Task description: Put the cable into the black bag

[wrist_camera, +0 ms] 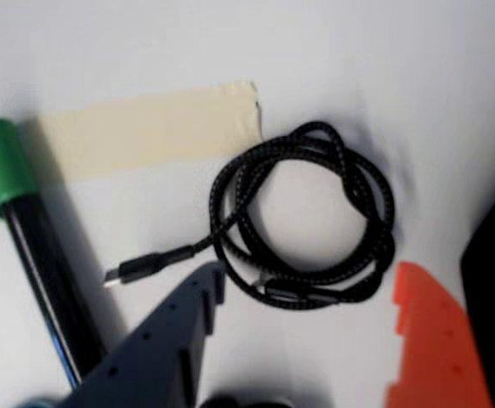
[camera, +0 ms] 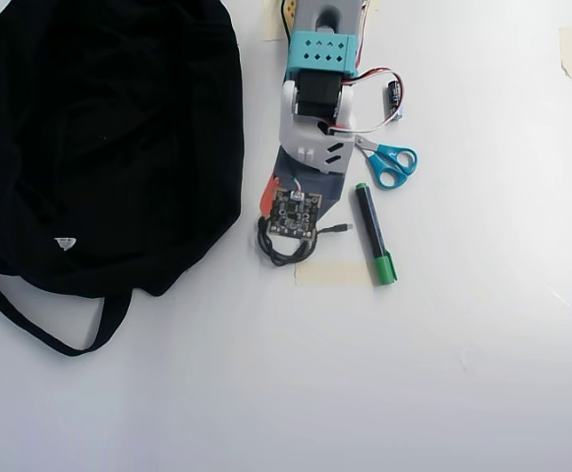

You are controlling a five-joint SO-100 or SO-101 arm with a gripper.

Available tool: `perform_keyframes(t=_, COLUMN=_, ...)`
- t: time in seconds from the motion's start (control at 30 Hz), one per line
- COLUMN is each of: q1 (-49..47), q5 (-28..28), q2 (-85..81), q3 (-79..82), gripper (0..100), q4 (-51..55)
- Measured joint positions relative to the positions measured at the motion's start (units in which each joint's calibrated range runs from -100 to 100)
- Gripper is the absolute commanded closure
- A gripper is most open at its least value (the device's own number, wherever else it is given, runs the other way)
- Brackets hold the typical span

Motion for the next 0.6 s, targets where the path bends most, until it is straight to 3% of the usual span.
perform_keyframes(t=0.43, q1=-0.07, q5=-7.86, q2=9.13, q3=-7.0, gripper=71, q4=0.26)
perform_keyframes(t=0.6, q1=-0.22, q5=-10.7, q2=9.13, q3=-7.0, gripper=71, q4=4.81)
